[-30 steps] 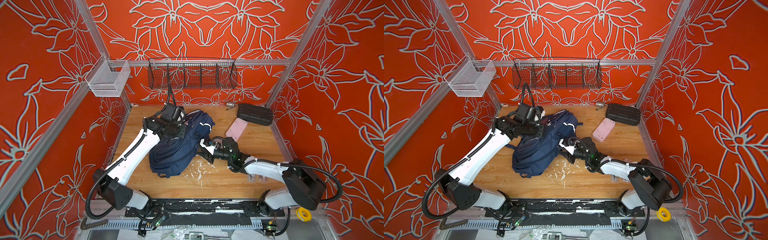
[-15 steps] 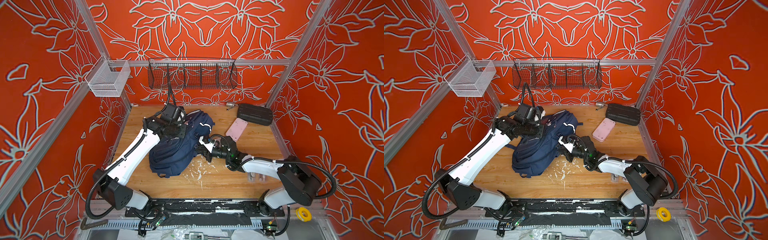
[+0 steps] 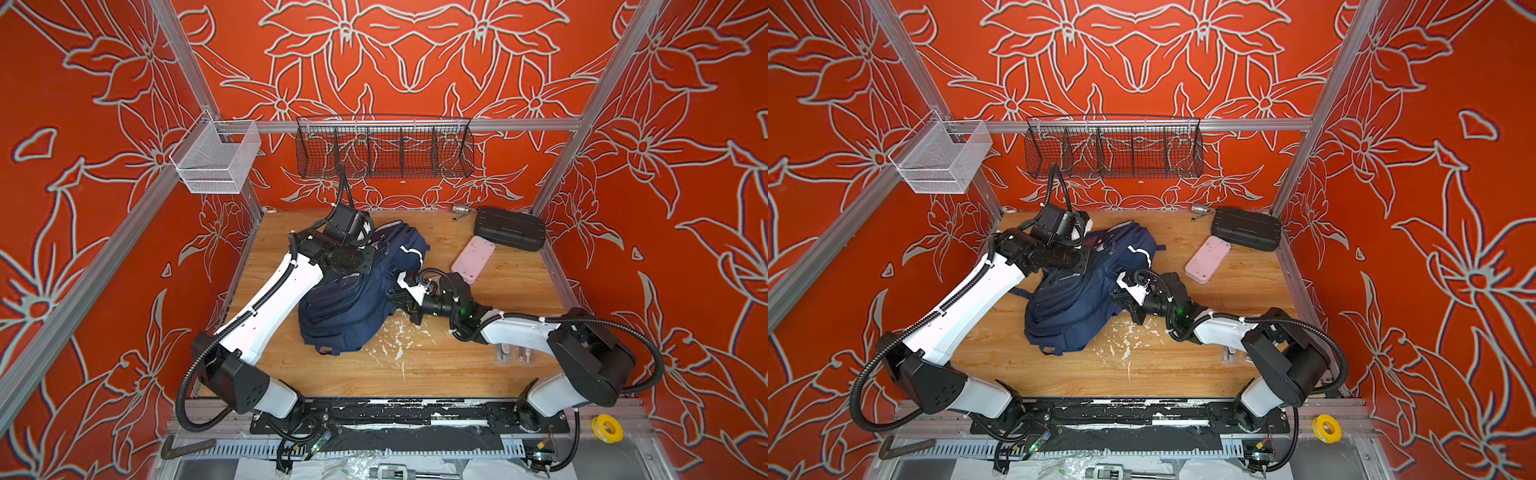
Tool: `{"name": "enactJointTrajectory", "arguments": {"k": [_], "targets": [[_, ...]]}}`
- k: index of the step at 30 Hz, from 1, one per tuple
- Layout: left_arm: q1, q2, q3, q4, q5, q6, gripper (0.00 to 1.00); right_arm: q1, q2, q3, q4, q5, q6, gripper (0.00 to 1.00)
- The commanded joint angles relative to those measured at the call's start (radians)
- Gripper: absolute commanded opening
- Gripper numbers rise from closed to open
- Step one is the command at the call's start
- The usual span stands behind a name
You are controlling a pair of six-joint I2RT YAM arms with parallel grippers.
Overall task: Pack the student bag
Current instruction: 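Lift the backpack with the left gripper while the right pulls the zipper farther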
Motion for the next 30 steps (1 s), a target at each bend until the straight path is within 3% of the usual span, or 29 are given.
{"name": "enactJointTrajectory", "arguments": {"k": [1, 6, 12, 15, 19, 24, 30], "targets": [[-0.009, 0.000, 0.060, 0.070, -0.038, -0.048, 0.00, 0.008, -0.021, 0.033, -0.044, 0.030, -0.024, 0.00], [-0.007, -0.010, 0.075, -0.078, -0.125, -0.206, 0.00, -0.012, -0.032, 0.081, -0.159, 0.207, -0.034, 0.00], [-0.007, -0.059, -0.016, -0.143, -0.032, -0.507, 0.00, -0.112, 0.072, 0.245, -0.236, 0.046, -0.052, 0.00], [-0.007, -0.074, -0.072, -0.065, 0.020, -0.593, 0.00, -0.130, 0.127, 0.336, -0.315, -0.030, -0.103, 0.00], [0.035, -0.043, -0.085, 0.055, -0.006, -0.638, 0.00, -0.124, 0.145, 0.398, -0.415, -0.092, -0.169, 0.00], [0.177, 0.001, -0.122, 0.248, 0.065, -0.762, 0.00, -0.071, 0.066, 0.332, -0.452, -0.031, -0.209, 0.00], [0.195, 0.025, -0.106, 0.287, -0.021, -0.833, 0.00, -0.004, -0.016, 0.248, -0.457, 0.069, -0.197, 0.00]]}}
